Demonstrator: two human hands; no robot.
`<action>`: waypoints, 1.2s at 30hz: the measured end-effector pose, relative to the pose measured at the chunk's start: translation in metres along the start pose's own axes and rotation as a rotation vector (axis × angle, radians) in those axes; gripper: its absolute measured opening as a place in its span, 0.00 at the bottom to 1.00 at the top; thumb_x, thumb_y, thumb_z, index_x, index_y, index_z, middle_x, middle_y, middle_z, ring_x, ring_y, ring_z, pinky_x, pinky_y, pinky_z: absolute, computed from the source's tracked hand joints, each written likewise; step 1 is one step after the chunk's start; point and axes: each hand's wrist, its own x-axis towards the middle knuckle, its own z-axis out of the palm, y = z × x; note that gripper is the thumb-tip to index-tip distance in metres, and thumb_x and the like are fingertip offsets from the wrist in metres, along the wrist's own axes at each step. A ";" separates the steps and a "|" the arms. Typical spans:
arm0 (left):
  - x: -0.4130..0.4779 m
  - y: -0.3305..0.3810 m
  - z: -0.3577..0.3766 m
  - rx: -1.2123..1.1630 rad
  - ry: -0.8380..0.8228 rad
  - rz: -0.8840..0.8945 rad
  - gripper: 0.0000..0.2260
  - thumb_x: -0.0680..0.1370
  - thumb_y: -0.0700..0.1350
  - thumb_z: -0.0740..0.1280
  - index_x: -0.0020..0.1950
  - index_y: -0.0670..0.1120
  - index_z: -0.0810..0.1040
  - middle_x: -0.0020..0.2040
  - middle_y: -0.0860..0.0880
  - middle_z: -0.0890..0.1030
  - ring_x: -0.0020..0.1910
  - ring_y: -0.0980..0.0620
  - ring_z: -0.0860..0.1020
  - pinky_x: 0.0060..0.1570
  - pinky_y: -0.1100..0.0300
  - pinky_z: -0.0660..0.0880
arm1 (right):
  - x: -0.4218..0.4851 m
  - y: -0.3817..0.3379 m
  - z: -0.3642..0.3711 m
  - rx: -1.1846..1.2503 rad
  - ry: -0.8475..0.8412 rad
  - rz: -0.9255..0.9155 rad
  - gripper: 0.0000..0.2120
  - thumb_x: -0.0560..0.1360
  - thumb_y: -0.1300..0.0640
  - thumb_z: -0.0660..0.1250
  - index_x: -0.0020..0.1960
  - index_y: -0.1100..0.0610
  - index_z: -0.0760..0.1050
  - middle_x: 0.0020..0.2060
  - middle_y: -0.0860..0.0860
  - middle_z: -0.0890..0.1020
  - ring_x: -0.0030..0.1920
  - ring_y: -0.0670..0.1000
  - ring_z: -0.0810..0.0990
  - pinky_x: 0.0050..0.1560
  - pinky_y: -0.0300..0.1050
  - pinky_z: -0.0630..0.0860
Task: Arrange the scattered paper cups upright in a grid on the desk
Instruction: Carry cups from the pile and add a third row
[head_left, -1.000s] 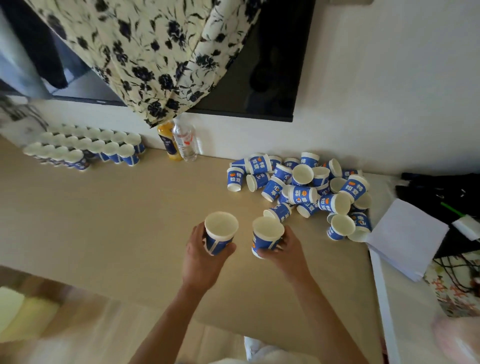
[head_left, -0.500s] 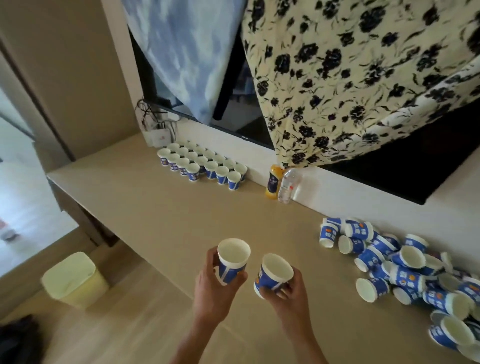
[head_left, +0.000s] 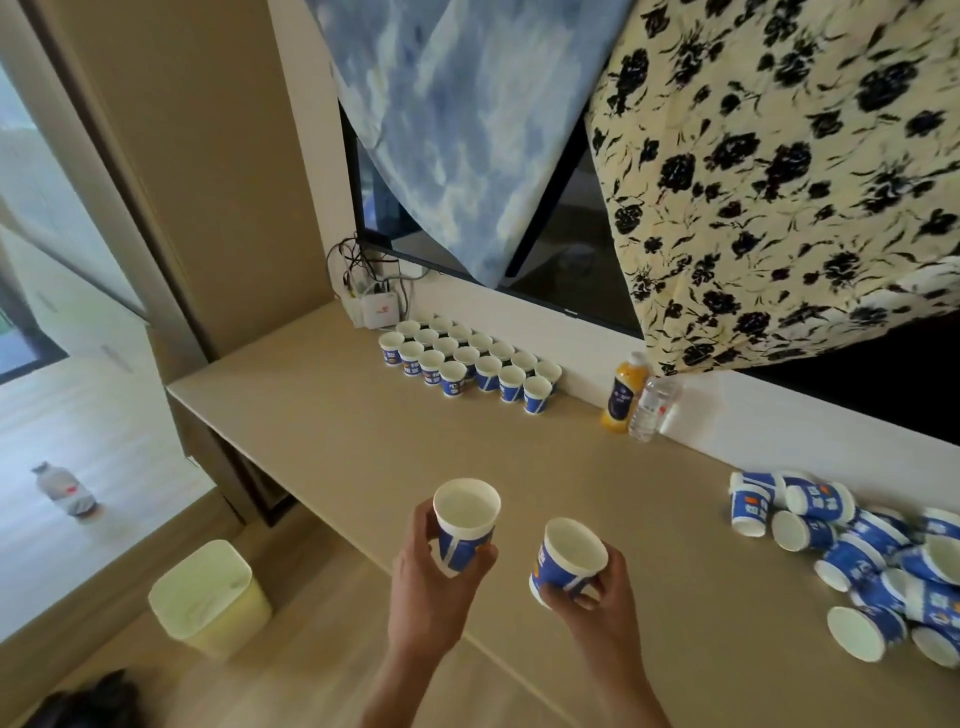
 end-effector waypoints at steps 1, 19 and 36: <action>0.007 -0.003 -0.002 0.000 0.000 0.003 0.22 0.70 0.41 0.79 0.57 0.57 0.74 0.46 0.61 0.81 0.49 0.68 0.76 0.42 0.77 0.69 | 0.006 0.001 0.006 -0.010 0.003 0.002 0.36 0.53 0.48 0.80 0.59 0.48 0.74 0.51 0.44 0.83 0.52 0.49 0.82 0.50 0.47 0.80; 0.239 -0.067 -0.007 0.214 -0.138 0.005 0.25 0.68 0.45 0.80 0.60 0.58 0.73 0.49 0.61 0.81 0.52 0.64 0.77 0.45 0.73 0.72 | 0.210 0.041 0.156 0.060 0.097 0.088 0.32 0.57 0.58 0.82 0.58 0.51 0.74 0.53 0.49 0.81 0.51 0.49 0.81 0.48 0.42 0.81; 0.392 -0.141 0.005 0.240 -0.346 -0.104 0.25 0.67 0.45 0.81 0.58 0.57 0.73 0.50 0.65 0.80 0.50 0.63 0.78 0.45 0.66 0.75 | 0.353 0.097 0.247 -0.246 0.255 0.165 0.28 0.65 0.60 0.80 0.61 0.51 0.72 0.50 0.45 0.81 0.42 0.39 0.80 0.43 0.41 0.81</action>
